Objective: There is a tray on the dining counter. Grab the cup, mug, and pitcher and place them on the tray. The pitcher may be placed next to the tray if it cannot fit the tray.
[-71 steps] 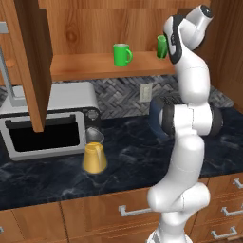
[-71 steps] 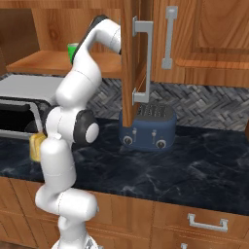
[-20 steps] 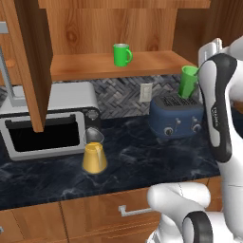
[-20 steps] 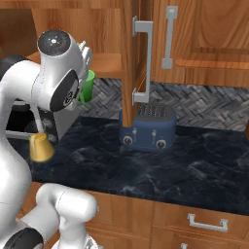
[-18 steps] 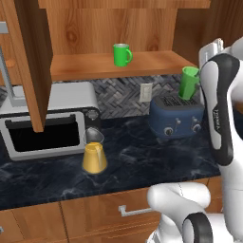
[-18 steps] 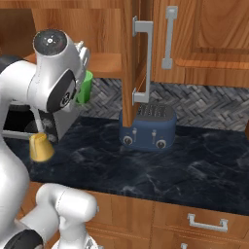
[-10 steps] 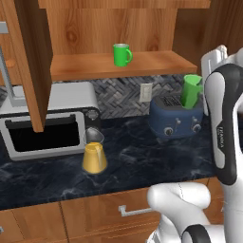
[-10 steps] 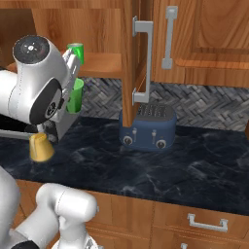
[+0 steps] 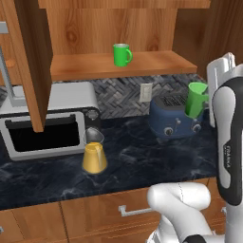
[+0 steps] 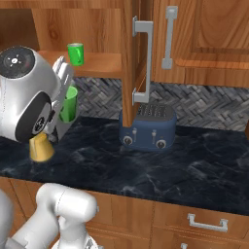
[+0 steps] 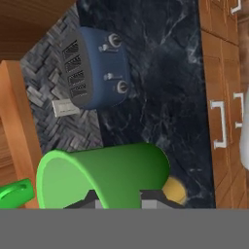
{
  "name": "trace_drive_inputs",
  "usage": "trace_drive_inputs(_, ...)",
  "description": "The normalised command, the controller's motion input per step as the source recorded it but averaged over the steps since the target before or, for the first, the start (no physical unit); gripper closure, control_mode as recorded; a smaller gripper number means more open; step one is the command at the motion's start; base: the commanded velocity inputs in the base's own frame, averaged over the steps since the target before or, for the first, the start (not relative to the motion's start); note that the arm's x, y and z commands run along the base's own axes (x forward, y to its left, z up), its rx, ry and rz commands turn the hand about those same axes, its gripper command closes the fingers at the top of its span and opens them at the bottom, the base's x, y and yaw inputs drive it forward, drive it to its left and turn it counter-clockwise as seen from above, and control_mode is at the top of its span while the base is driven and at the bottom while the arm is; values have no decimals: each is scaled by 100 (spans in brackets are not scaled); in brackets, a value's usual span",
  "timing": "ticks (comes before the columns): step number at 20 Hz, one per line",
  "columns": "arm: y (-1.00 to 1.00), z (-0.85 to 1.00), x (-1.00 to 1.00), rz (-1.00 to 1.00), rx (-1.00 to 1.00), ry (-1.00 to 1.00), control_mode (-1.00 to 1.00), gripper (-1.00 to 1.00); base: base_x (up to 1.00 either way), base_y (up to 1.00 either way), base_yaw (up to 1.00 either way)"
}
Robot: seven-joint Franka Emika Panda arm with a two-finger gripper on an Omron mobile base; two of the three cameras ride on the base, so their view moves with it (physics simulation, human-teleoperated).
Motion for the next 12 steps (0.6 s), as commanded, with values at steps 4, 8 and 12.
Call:
trace_drive_inputs(4,0,0,-10,0,0,0,100,100,-4,0,0)
trace_drive_inputs(8,0,0,0,0,0,0,100,100,-28,0,4)
trace_drive_inputs(12,0,0,0,0,0,0,100,100,-45,0,36)
